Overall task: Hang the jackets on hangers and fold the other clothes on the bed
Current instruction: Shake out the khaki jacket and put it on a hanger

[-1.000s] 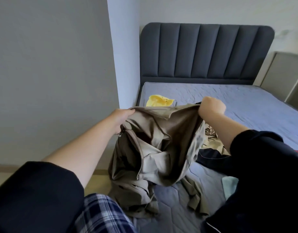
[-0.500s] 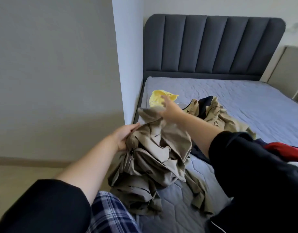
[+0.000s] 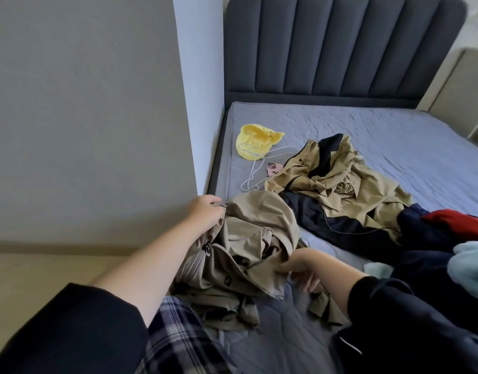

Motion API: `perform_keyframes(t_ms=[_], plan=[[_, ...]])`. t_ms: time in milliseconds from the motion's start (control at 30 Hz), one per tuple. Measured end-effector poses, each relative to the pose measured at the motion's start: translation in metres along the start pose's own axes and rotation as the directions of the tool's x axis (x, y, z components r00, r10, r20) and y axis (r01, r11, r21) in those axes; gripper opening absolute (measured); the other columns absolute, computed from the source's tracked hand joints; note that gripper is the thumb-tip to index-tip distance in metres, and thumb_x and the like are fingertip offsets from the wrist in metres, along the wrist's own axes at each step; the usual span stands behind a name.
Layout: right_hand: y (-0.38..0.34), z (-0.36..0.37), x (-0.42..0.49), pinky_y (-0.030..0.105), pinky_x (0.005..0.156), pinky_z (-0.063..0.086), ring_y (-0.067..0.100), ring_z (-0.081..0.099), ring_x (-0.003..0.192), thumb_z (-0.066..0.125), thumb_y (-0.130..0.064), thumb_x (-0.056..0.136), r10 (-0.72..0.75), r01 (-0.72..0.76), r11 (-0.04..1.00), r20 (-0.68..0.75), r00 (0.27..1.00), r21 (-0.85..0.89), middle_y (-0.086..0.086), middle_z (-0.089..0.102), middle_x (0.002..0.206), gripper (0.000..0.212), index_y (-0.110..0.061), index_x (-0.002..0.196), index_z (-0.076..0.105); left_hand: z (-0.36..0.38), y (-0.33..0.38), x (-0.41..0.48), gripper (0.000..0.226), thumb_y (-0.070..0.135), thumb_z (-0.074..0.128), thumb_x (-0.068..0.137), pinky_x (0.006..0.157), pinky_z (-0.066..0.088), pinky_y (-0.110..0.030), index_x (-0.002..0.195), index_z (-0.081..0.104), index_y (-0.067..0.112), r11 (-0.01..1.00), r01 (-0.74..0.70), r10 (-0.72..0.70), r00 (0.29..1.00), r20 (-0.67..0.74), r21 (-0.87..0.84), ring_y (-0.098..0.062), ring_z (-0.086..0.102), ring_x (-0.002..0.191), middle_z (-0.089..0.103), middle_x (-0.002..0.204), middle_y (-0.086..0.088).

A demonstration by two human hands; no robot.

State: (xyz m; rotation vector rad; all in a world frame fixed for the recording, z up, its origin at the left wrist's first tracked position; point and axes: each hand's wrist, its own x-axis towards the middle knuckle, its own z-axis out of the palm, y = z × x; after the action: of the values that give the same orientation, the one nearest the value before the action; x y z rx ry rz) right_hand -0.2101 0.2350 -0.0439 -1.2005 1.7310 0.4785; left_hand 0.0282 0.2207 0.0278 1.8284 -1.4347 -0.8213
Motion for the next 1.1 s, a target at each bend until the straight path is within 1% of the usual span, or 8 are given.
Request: perform_keyframes(t_ms=[100, 200, 333, 467, 600, 733, 967, 1100], plan=[[-0.007, 0.008, 0.011, 0.037, 0.075, 0.050, 0.022, 0.059, 0.066, 0.056, -0.020, 0.092, -0.203, 0.263, 0.880, -0.187, 0.961, 0.396, 0.013, 0.060, 0.083, 0.018, -0.007, 0.105, 0.055, 0.008, -0.001, 0.002, 0.037, 0.005, 0.043, 0.089, 0.070, 0.038, -0.016, 0.119, 0.064, 0.010, 1.000, 0.006, -0.005, 0.999, -0.040, 0.017, -0.018, 0.055, 0.093, 0.063, 0.122, -0.007], [-0.024, -0.015, 0.001, 0.033, 0.072, 0.047, 0.023, 0.058, 0.074, 0.059, -0.012, 0.087, -0.177, 0.460, 0.399, -0.425, 0.888, 0.794, 0.012, 0.061, 0.086, 0.017, -0.007, 0.103, 0.059, 0.008, -0.002, 0.005, 0.032, 0.009, 0.039, 0.095, 0.079, 0.043, -0.027, 0.114, 0.064, 0.003, 0.989, 0.115, -0.114, 0.993, -0.018, 0.092, -0.031, 0.059, 0.102, 0.063, 0.121, -0.017], [-0.027, -0.064, -0.037, 0.030, 0.063, 0.050, 0.020, 0.065, 0.059, 0.051, -0.012, 0.089, -0.274, 0.435, 0.013, -0.415, 0.867, 0.900, 0.006, 0.067, 0.065, 0.021, -0.011, 0.070, 0.060, -0.002, -0.011, -0.010, 0.034, 0.011, 0.042, 0.095, 0.080, 0.046, -0.027, 0.121, 0.060, -0.003, 0.780, 0.087, -0.274, 0.938, 0.213, 0.620, -0.033, 0.059, 0.113, 0.059, 0.127, -0.020], [-0.021, -0.090, -0.072, 0.033, 0.063, 0.059, 0.023, 0.067, 0.063, 0.043, -0.002, 0.090, -0.515, 0.487, -0.123, -0.475, 0.714, 0.865, 0.013, 0.066, 0.070, 0.028, -0.004, 0.070, 0.063, -0.001, -0.038, -0.009, 0.061, 0.022, 0.053, 0.087, 0.098, 0.045, -0.040, 0.145, 0.033, 0.019, 0.626, 0.006, -0.204, 0.966, 0.157, 0.780, -0.031, 0.049, 0.124, 0.046, 0.138, -0.010], [-0.020, -0.099, -0.094, 0.032, 0.068, 0.051, 0.019, 0.053, 0.067, 0.048, -0.007, 0.082, -0.690, 0.546, -0.071, -0.437, 0.578, 0.835, 0.010, 0.051, 0.075, 0.005, -0.007, 0.078, 0.051, 0.019, -0.038, -0.009, 0.081, 0.016, 0.052, 0.088, 0.092, 0.046, -0.042, 0.151, 0.005, 0.036, 0.760, -0.163, 0.048, 0.980, 0.195, 0.629, -0.031, 0.046, 0.123, 0.038, 0.140, -0.007], [-0.015, -0.101, -0.091, 0.031, 0.070, 0.047, 0.020, 0.048, 0.076, 0.049, -0.019, 0.085, -0.744, 0.579, -0.023, -0.401, 0.534, 0.815, 0.010, 0.047, 0.084, 0.013, -0.008, 0.090, 0.053, 0.034, -0.036, -0.004, 0.070, 0.018, 0.048, 0.088, 0.096, 0.047, -0.043, 0.148, 0.018, 0.035, 0.860, -0.063, -0.066, 0.970, 0.232, 0.507, -0.034, 0.052, 0.119, 0.049, 0.138, -0.011], [0.008, -0.090, -0.023, 0.036, 0.082, 0.049, 0.022, 0.058, 0.095, 0.052, -0.034, 0.097, -0.190, 0.581, 0.163, -0.552, 0.812, 0.797, 0.011, 0.060, 0.117, 0.043, -0.008, 0.131, 0.052, 0.022, -0.054, -0.003, 0.019, 0.011, 0.043, 0.094, 0.083, 0.053, -0.043, 0.108, 0.054, 0.013, 0.956, 0.264, -0.259, 0.964, -0.056, 0.124, -0.036, 0.057, 0.105, 0.057, 0.118, -0.014], [0.039, -0.049, 0.016, 0.038, 0.065, 0.045, 0.026, 0.052, 0.076, 0.049, -0.045, 0.092, 0.152, 0.288, 0.447, -0.390, 0.908, 0.847, 0.013, 0.054, 0.094, 0.042, -0.010, 0.116, 0.048, 0.012, -0.066, 0.004, 0.028, -0.010, 0.034, 0.089, 0.080, 0.046, -0.035, 0.111, 0.049, -0.002, 0.721, 0.549, -0.591, 0.806, 0.039, -0.422, -0.030, 0.053, 0.086, 0.048, 0.092, -0.018]])
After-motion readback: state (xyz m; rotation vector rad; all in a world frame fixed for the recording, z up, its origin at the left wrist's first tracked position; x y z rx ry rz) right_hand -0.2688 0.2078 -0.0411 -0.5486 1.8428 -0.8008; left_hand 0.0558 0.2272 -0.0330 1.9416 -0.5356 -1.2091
